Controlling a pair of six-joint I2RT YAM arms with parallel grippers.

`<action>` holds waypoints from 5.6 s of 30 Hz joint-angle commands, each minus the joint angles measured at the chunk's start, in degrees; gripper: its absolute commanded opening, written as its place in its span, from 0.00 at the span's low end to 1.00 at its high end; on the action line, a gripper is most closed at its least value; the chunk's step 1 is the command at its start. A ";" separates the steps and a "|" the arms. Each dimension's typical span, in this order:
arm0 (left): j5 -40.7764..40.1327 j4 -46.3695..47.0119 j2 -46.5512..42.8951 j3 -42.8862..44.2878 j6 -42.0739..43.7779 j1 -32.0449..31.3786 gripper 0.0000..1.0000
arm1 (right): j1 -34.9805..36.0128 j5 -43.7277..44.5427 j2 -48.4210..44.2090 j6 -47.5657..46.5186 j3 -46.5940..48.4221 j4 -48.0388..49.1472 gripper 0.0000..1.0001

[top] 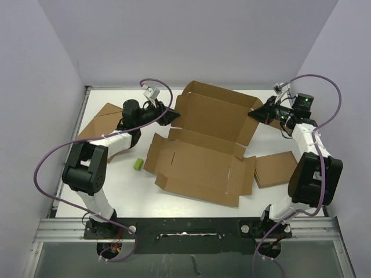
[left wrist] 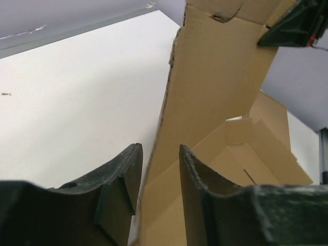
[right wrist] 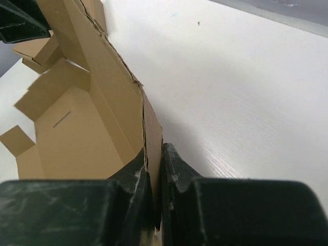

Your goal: Fold the paper box

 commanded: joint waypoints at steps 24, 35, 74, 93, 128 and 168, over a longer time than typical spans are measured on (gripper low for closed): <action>-19.69 -24.10 -51.19 -31.18 -25.35 -0.12 0.53 | -4.13 -2.26 -13.46 20.07 -1.59 8.43 0.00; -17.58 -17.53 -43.29 -26.29 -33.07 -5.14 0.52 | -4.48 -6.17 -11.94 36.21 9.10 12.02 0.00; -39.01 -0.55 -20.13 -6.97 -35.65 -20.74 0.87 | 0.80 -6.93 -15.03 55.13 2.28 19.18 0.00; -7.67 -3.42 -28.24 -2.90 -20.18 0.81 0.94 | 6.39 0.59 -17.34 -5.04 26.08 -27.13 0.00; 23.43 13.05 8.68 33.70 -13.26 4.49 0.37 | 6.17 -8.02 -18.13 -8.63 31.78 -33.84 0.00; 28.01 29.57 11.56 35.32 -28.19 5.50 0.00 | 7.73 -4.07 -12.34 -14.48 36.07 -33.99 0.21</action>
